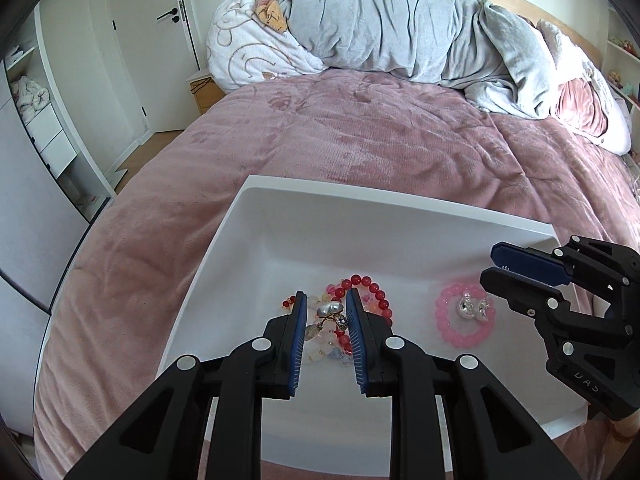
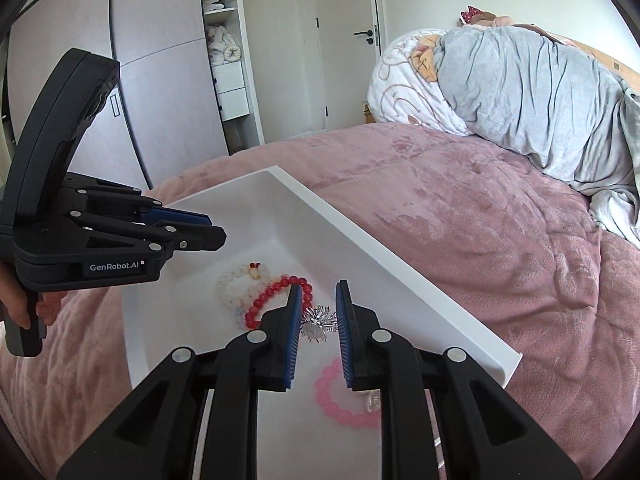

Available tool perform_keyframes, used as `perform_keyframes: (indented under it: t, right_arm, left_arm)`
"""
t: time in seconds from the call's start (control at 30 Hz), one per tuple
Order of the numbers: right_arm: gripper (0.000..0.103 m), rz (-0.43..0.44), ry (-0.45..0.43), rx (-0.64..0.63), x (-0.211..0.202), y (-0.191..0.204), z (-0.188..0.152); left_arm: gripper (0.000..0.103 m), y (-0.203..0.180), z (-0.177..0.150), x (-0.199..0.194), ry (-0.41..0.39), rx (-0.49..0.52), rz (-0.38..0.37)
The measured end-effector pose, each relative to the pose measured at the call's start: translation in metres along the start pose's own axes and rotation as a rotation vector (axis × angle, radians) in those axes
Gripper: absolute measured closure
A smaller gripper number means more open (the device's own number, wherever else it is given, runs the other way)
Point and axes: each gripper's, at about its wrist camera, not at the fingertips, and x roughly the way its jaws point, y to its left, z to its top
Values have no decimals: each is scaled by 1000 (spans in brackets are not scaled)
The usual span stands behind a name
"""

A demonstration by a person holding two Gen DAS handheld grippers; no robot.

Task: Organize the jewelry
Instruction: 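Open both tools to release the pendant and charm into the box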

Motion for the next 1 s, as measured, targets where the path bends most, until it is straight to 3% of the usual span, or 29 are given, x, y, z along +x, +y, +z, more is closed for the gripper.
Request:
perform_keyframes:
  t: [0.33,0.43,0.47,0.5,0.6,0.8,1.0]
  right_arm:
    - [85,-63,55,-36,8,2,-2]
    - [78,-69,69,-43,9,3,-2]
    - [69,-73,67,-44,9,4,-2]
    - [59,-76,64,-44,8,4,-2]
    - [44,-81,43,-50,2,8,0]
    - [29,-97,3,-70,-18,18,8]
    - [22,-106,-57,-76,-54,28,18]
  left_arm:
    - [79,-13,-7,24,27,-16,16]
    - [79,-12,-10,23,11,-30,22]
    - [79,-12,-11,21,-1,-32,28]
    - [76,-12,-12,18,-13,-36,38]
    - [62,-7,-14,2,-75,-67,65]
    - [44,7,-23,-53,-240,-139,110]
    - [21,13,-38,-119,-409,-189,154]
